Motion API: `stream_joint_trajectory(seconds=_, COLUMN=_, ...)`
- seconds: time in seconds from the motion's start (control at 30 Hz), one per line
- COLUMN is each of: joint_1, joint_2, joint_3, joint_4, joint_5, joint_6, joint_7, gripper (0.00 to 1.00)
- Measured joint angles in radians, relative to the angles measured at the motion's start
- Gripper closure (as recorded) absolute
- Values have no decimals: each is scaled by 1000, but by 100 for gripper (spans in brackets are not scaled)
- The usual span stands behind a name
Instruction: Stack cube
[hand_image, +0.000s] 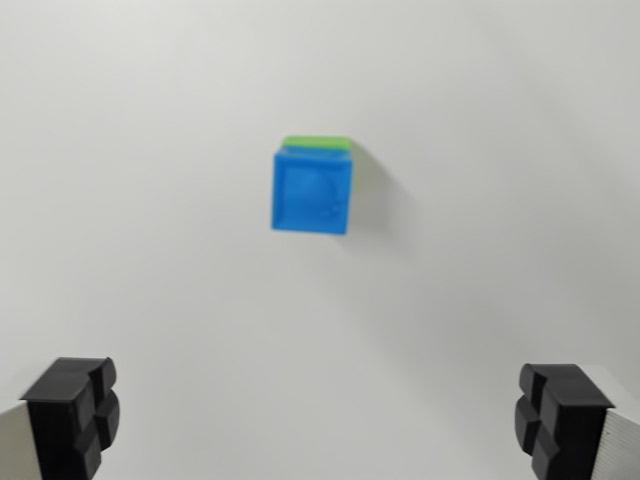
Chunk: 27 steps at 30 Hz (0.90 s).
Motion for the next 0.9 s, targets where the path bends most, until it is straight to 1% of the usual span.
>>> stream_joint_trajectory(seconds=0.23, joint_1=0, joint_2=-2, joint_3=0, joint_4=16, joint_5=0, joint_6=-19, joint_7=0, gripper=0)
stream_joint_trajectory(seconds=0.9, joint_1=0, joint_2=-2, joint_3=0, joint_4=16, joint_5=0, joint_6=-20, joint_7=0, gripper=0)
